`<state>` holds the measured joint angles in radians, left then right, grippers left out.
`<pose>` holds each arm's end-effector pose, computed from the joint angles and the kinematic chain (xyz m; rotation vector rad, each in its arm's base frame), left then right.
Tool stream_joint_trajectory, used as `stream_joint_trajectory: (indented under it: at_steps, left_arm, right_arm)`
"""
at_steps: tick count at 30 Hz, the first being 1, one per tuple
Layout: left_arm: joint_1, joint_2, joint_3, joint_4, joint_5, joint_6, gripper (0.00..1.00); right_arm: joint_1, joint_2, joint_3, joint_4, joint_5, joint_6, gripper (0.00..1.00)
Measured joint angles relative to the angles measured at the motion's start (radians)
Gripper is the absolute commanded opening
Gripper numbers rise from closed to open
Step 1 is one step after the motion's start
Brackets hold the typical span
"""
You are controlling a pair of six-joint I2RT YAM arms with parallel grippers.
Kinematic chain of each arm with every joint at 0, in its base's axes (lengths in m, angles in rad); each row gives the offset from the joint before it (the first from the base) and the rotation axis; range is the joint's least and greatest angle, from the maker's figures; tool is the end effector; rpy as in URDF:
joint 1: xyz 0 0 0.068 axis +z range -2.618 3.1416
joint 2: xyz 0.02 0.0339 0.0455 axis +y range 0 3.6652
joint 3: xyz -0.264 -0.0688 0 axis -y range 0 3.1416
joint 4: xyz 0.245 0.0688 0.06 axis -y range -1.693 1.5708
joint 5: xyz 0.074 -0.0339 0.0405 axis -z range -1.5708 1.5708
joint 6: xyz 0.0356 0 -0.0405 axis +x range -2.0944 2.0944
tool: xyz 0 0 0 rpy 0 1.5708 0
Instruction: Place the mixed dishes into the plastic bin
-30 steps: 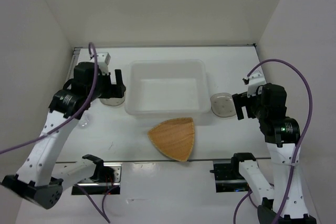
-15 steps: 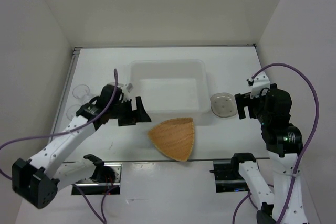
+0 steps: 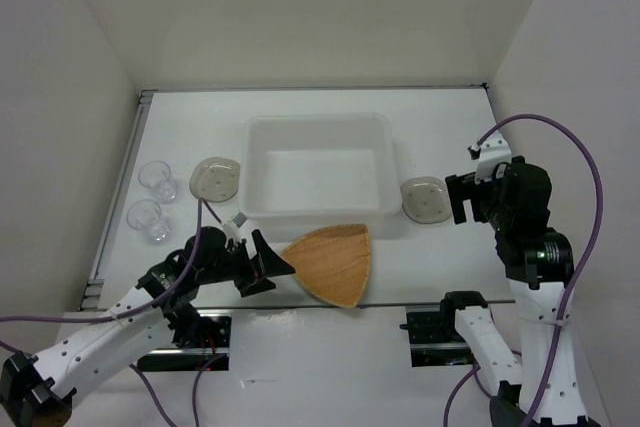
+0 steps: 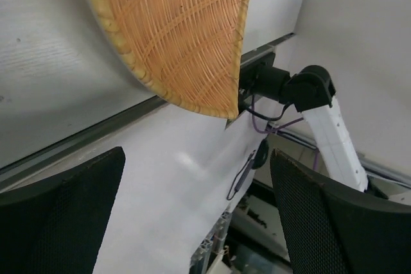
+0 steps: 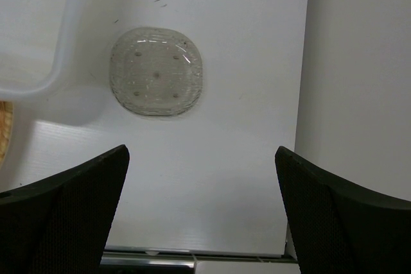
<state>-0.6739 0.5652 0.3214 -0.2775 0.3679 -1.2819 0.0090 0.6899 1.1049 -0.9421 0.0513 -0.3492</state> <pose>0.1032 -0.0988 0.2006 -0.4822 2.4194 -1.4325 0.1111 -0.0008 0.3801 -0.3448 2.0793 -0.2584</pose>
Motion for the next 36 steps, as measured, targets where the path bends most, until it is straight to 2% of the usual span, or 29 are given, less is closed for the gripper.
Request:
stream_joint_trajectory:
  at_steps: [4, 11, 14, 19, 30, 33, 34, 36]
  left_arm:
    - [-0.062, -0.059, -0.079, 0.028, -0.062, -0.120, 1.00]
    - [-0.089, -0.014, -0.119, 0.095, -0.146, -0.201, 1.00]
    - [-0.089, 0.060, -0.135, 0.137, -0.165, -0.217, 1.00]
    - [-0.097, 0.285, -0.134, 0.240, -0.182, -0.220, 1.00]
    - [-0.128, 0.581, -0.020, 0.432, -0.191, -0.209, 1.00]
    - [-0.130, 0.616, -0.006, 0.459, -0.193, -0.200, 0.95]
    - [-0.130, 0.621, -0.006, 0.465, -0.193, -0.195, 0.88]
    - [-0.130, 0.629, -0.006, 0.472, -0.201, -0.187, 0.80]
  right_arm:
    - [0.000, 0.018, 0.000, 0.000, 0.003, 0.001, 0.99]
    - [0.000, 0.052, 0.000, 0.000, 0.006, 0.002, 0.99]
    - [0.000, 0.054, 0.000, 0.000, 0.006, 0.002, 0.99]
    - [0.000, 0.054, 0.000, 0.000, 0.006, 0.004, 0.99]
    - [0.000, 0.054, 0.000, 0.000, 0.004, 0.004, 0.99]
    - [0.000, 0.054, 0.000, 0.000, 0.003, 0.004, 0.99]
    - [0.000, 0.054, 0.000, 0.000, 0.003, 0.004, 0.99]
    - [0.000, 0.054, 0.000, 0.000, 0.002, 0.005, 0.99]
